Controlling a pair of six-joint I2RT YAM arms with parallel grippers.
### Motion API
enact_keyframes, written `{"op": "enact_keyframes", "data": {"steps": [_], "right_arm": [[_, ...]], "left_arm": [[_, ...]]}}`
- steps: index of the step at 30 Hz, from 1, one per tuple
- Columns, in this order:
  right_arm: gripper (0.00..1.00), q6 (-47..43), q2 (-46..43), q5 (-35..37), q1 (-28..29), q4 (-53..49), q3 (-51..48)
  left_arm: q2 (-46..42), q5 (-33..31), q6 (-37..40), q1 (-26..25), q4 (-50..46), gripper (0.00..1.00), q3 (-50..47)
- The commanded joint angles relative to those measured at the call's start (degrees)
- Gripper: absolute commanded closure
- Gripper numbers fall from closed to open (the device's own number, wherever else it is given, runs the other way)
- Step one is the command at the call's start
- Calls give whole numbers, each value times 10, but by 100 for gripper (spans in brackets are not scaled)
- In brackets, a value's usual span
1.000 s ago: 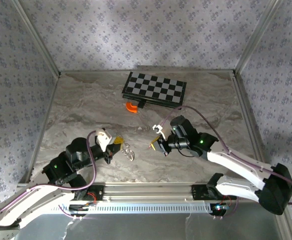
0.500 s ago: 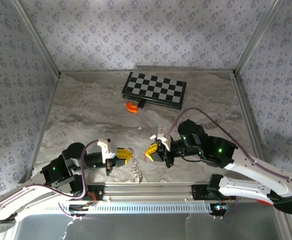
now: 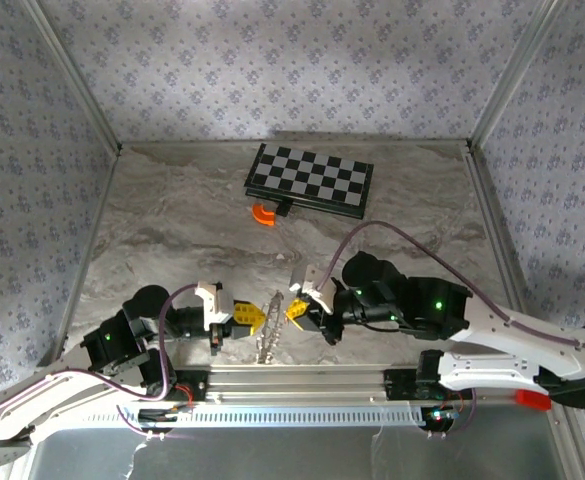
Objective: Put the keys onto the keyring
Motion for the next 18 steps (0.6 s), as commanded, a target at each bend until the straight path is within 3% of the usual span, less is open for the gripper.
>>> {"op": "enact_keyframes", "data": {"steps": [1, 18], "right_arm": [[100, -9, 4, 44, 8, -3, 20], [100, -26, 30, 47, 34, 17, 29]], "left_arm": [[-9, 15, 7, -4, 44, 100, 13], [-9, 11, 10, -4, 39, 100, 13]]}}
